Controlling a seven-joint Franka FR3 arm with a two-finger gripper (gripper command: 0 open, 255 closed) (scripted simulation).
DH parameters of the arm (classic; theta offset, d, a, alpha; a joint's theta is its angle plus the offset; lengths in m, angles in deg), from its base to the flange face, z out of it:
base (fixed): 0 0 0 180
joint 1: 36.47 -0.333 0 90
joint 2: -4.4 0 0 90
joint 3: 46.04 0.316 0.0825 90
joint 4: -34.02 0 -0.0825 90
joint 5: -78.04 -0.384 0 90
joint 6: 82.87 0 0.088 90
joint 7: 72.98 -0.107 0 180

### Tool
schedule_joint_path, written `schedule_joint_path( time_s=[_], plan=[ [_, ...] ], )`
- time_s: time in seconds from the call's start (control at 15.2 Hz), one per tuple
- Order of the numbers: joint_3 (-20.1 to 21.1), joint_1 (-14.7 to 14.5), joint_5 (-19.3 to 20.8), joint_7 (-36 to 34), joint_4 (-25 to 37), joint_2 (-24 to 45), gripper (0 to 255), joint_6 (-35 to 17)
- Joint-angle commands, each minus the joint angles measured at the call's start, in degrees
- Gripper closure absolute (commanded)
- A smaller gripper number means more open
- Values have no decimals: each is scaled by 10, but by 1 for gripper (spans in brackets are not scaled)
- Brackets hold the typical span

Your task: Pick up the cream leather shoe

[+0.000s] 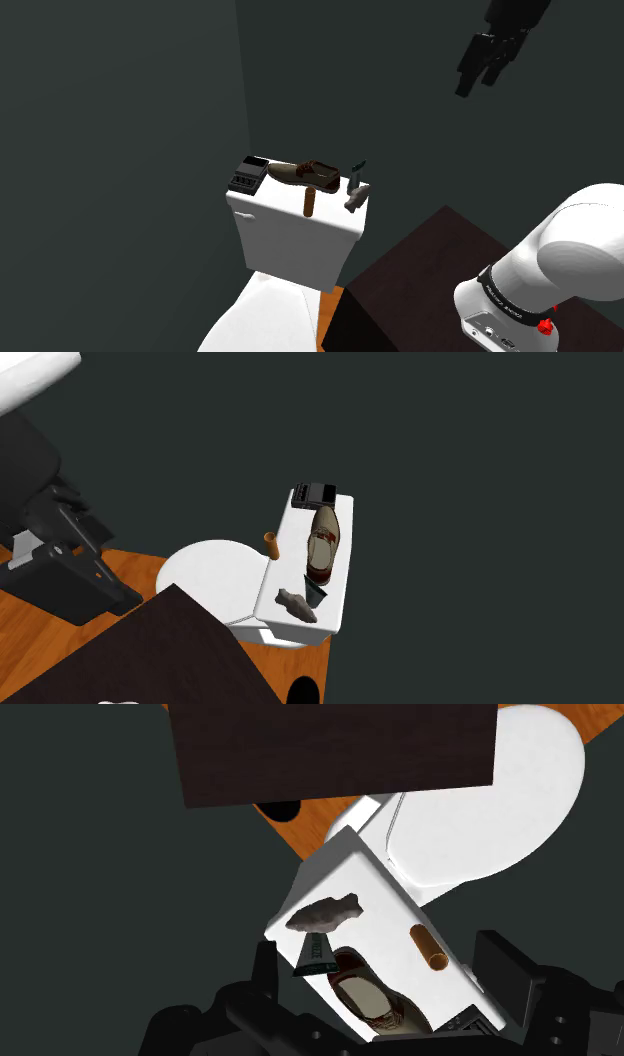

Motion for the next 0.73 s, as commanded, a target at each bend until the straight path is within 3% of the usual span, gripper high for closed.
schedule_joint_path(
  time_s=[0.0,0.66],
  plan=[
    [0,0,0,0,0,0,0,0],
    [-22,-23,4,58,-88,111,0,-216]
  ],
)
